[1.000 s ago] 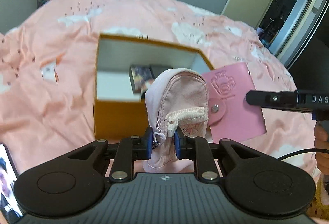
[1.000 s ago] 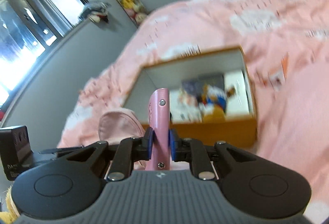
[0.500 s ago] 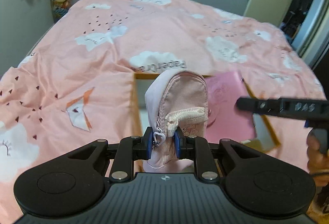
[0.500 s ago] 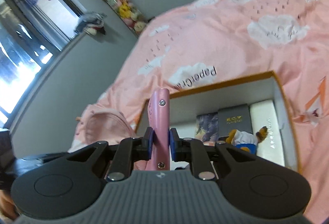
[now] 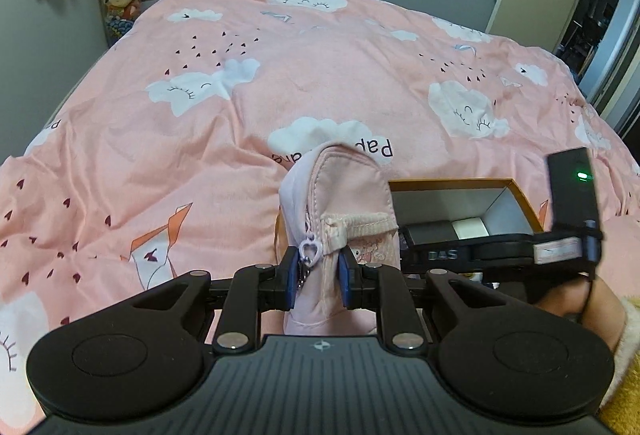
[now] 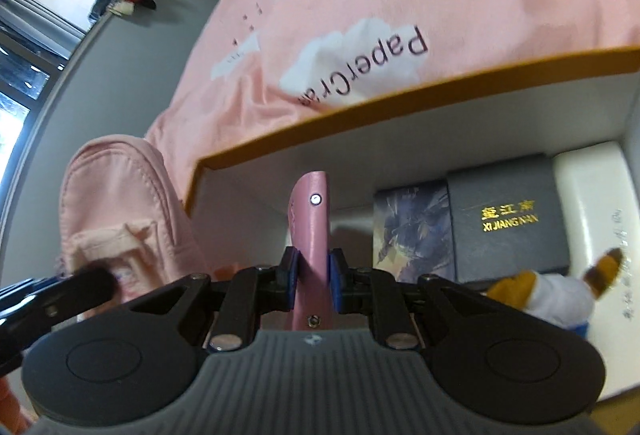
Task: Organize objects
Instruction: 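Carry the pouch and wallet over the orange box with both grippers, then lower the pouch and wallet into the box and open both grippers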
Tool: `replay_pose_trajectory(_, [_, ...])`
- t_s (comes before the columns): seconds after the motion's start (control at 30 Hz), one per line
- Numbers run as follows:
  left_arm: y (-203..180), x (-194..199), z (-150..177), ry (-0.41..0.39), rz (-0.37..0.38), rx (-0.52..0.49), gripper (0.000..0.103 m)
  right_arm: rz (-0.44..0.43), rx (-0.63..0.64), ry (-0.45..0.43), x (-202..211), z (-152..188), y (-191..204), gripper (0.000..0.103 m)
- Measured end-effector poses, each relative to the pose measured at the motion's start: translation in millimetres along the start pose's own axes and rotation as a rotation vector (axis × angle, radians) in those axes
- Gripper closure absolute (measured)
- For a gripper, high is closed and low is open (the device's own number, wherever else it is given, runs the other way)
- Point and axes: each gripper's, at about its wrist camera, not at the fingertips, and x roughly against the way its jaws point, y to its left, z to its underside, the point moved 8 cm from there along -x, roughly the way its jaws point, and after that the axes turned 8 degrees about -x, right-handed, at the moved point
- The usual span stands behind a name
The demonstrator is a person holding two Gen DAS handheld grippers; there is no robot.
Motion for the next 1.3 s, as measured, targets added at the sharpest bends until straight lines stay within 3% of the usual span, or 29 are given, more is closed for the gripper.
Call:
replay_pose_trajectory(0.17, [-0.5,-8.9,-1.4,0.002,-0.008,-0.022,0.082,0.039,-0.015,0.037,-19.3,-2.0,-9.6,0.086])
replay_pose_trajectory(0.37, [1.3,-12.9,-3.9,-0.006,-0.03,-0.028,0.083,0.018,-0.049,0.085,-34.9,-3.3,-8.4,0.085])
replay_pose_trajectory(0.53, [-0.1,-14.0,-3.9,-0.004,-0.031,-0.032,0.083,0.105,-0.008,0.107,-43.3,-0.3,-14.1,0.078])
replay_pose_trajectory(0.67, [0.2,-15.3,-4.2,-0.005,-0.047,-0.042,0.083,0.102,0.011,0.119,-42.8,3.1,-12.9,0.075])
replay_pose_trajectory(0.93, [-4.2,-16.0,-5.1,-0.002,-0.059,-0.047,0.083,0.077,0.012,0.054,-12.2,0.7,-11.3,0.07])
replay_pose_trajectory(1.03, [-12.7,-20.1,-6.7,-0.001,-0.011,-0.006,0.083,0.082,0.027,-0.012,13.6,-2.9,-13.3,0.07])
replay_pose_trajectory(1.17, [-23.3,-41.9,-2.3,0.055,0.065,0.083,0.083,0.117,0.061,-0.102,46.4,-5.2,-20.5,0.067])
replay_pose_trajectory(1.3, [-23.9,-67.4,4.4,0.108,0.032,0.111,0.084,0.155,0.091,-0.144,58.7,-7.3,-32.2,0.067])
